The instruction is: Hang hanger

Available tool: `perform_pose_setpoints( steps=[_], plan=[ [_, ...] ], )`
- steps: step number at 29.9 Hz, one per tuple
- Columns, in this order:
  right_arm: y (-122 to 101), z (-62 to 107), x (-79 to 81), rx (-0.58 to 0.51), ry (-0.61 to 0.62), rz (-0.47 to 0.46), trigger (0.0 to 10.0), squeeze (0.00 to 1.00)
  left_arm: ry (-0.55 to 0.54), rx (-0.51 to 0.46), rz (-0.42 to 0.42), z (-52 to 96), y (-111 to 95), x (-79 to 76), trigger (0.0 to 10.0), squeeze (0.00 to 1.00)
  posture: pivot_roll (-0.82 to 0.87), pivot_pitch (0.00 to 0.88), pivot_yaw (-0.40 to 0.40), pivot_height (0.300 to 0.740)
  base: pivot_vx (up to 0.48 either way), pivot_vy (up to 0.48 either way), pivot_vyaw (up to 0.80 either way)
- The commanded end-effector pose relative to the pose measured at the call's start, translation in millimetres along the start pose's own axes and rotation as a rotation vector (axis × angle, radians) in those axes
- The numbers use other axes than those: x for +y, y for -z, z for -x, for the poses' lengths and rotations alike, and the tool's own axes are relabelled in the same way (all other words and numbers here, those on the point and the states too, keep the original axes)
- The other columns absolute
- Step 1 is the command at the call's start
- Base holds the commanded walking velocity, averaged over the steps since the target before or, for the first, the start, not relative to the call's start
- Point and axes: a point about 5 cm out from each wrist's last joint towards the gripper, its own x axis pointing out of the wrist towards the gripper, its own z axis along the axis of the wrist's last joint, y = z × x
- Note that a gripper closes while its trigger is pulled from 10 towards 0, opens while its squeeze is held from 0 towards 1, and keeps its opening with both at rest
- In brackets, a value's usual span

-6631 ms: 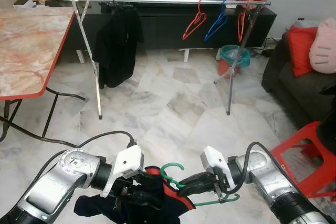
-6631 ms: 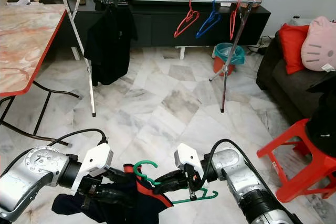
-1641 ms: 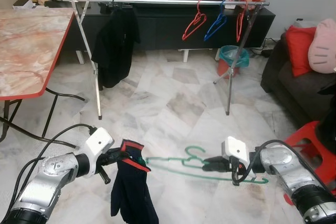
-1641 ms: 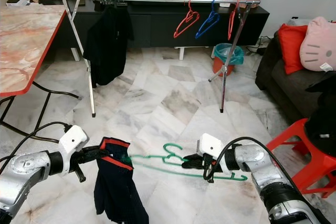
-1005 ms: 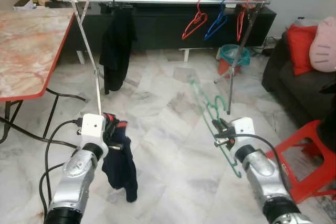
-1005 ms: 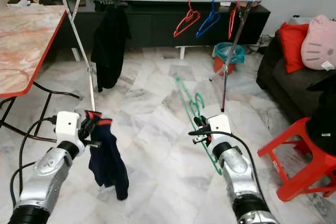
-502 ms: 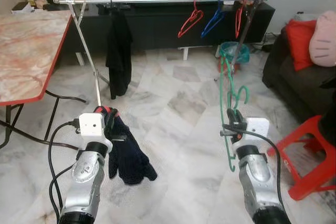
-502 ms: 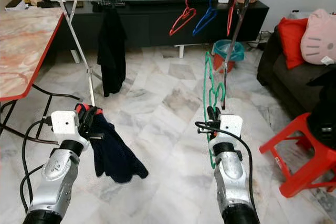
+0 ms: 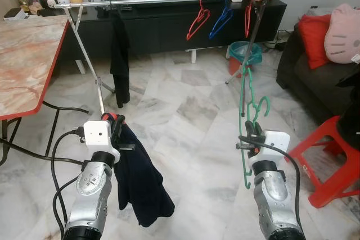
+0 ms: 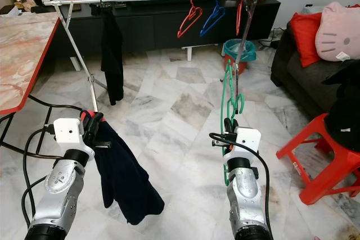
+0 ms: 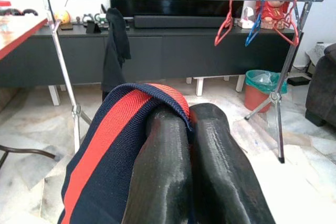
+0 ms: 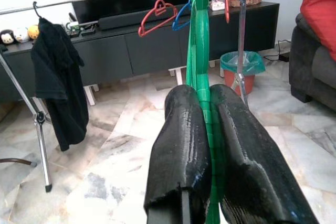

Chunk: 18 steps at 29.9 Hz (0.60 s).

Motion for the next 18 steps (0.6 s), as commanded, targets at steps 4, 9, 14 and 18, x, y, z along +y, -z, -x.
perform_pose_setpoints(
  steps=[4, 9, 14, 18],
  plan=[
    [-10.5, -6.0, 3.9, -0.035, -0.012, 0.004, 10.0, 0.00, -0.019, -0.033, -0.031, -4.9, -9.5, 4.6, 10.0, 0.00, -0.09, 0.000, 0.040, 0.740, 0.000, 0.316, 0.00],
    [-6.7, -6.6, 11.5, -0.010, -0.042, 0.011, 10.0, 0.00, -0.031, -0.037, -0.031, -3.4, -11.8, 5.9, 10.0, 0.00, -0.07, 0.000, 0.035, 0.740, 0.000, 0.332, 0.77],
    [-6.5, -7.2, 12.4, -0.006, -0.036, -0.019, 10.0, 0.00, -0.028, -0.029, -0.033, -2.5, -10.4, 4.3, 10.0, 0.00, -0.07, 0.000, 0.037, 0.740, 0.000, 0.335, 0.16],
    [-6.1, -6.0, 14.0, -0.003, -0.049, -0.009, 10.0, 0.00, -0.028, -0.026, -0.035, -3.5, -11.1, 4.4, 10.0, 0.00, -0.07, 0.000, 0.041, 0.740, 0.000, 0.335, 0.00]
  ],
)
